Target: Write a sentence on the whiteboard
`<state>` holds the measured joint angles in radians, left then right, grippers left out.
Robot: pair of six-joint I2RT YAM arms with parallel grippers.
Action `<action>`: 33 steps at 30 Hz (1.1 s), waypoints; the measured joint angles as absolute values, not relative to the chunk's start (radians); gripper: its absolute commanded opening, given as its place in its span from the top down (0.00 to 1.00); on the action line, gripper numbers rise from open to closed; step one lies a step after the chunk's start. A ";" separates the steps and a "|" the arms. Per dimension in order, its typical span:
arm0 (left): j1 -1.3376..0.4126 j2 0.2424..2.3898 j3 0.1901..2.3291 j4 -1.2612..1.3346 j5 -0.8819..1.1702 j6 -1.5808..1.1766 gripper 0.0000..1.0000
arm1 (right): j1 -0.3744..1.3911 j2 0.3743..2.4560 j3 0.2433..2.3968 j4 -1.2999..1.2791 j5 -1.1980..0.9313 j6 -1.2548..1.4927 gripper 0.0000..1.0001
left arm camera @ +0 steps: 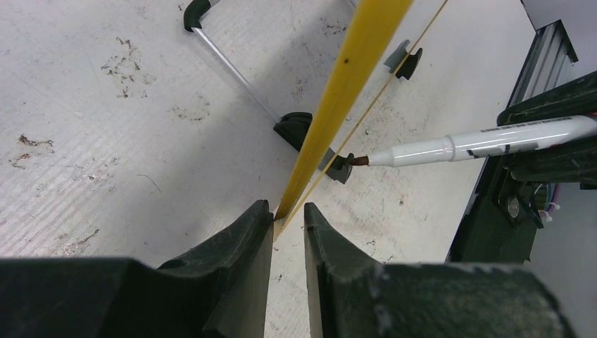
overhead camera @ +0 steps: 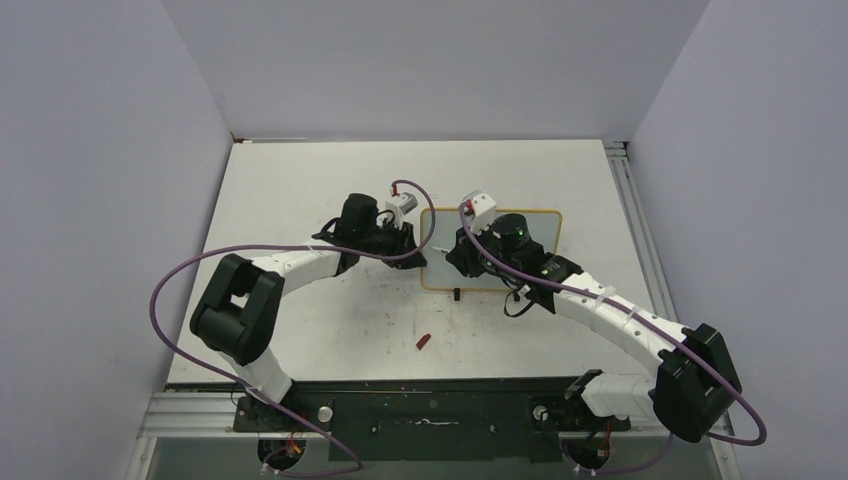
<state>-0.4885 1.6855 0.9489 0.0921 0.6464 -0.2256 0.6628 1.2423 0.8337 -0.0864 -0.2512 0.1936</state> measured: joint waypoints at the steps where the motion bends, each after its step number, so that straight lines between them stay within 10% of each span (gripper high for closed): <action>1: -0.489 1.686 0.949 0.091 0.644 -0.224 0.80 | 0.663 1.242 0.834 -0.082 -0.250 0.194 0.95; 33: -0.490 1.686 0.951 0.083 0.625 -0.219 0.84 | 0.696 1.275 0.834 -0.023 -0.154 0.194 0.95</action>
